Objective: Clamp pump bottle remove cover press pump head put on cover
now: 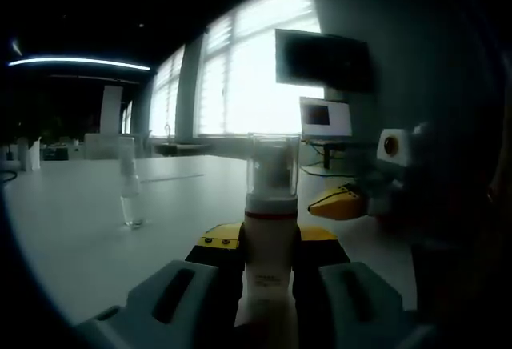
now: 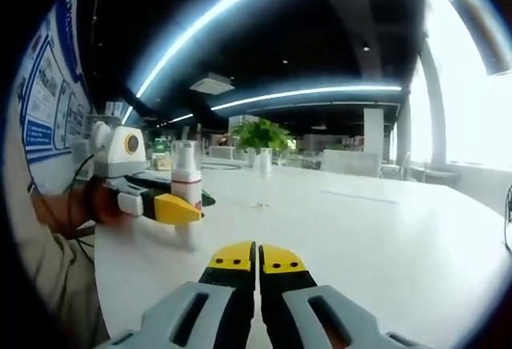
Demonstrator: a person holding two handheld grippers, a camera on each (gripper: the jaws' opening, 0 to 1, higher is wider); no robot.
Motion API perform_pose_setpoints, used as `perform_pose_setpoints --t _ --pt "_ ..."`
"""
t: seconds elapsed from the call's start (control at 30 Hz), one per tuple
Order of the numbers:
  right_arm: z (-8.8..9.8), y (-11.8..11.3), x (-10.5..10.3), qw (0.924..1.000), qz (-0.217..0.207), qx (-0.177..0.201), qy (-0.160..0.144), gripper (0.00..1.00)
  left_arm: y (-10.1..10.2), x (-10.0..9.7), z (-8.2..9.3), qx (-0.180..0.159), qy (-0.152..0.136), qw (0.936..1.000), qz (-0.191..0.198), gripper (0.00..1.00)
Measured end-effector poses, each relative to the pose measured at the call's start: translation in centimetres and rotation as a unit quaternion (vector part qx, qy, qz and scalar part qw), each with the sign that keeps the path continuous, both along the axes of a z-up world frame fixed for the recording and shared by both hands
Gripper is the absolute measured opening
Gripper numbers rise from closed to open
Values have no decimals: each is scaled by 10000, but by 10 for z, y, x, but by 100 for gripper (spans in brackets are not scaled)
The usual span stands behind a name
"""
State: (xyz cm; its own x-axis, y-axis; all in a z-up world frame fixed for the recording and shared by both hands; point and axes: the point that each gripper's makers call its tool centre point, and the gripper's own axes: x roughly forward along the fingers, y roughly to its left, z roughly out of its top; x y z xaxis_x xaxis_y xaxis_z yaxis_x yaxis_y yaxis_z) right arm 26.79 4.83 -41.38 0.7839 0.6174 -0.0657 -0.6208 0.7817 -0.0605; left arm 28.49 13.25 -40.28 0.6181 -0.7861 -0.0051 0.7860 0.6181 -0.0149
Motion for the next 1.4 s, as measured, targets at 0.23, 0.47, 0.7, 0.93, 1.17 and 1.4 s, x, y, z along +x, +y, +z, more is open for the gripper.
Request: perform_pose_setpoints --t 0.23,0.47,0.7,0.93,1.17,1.4 --pt "0 1 -1 10000 30 -30 -49 0 4 4 6 -80 -39 9999 138 14" --pt "0 5 -3 9998 84 -110 -118 0 6 9 12 5 -129 9997 220 14" --pt "-1 8 -4 9994 137 -241 -202 0 8 17 28 -46 -227 9993 296 14" --pt "1 6 -3 9996 134 -116 -197 0 2 27 35 49 -268 9992 280 14" --pt "1 7 -5 9996 198 -71 -197 0 -5 39 38 -49 -237 9986 462 14" --pt "3 5 -5 9996 156 -29 -222 0 -9 57 47 81 -311 9979 566 14"
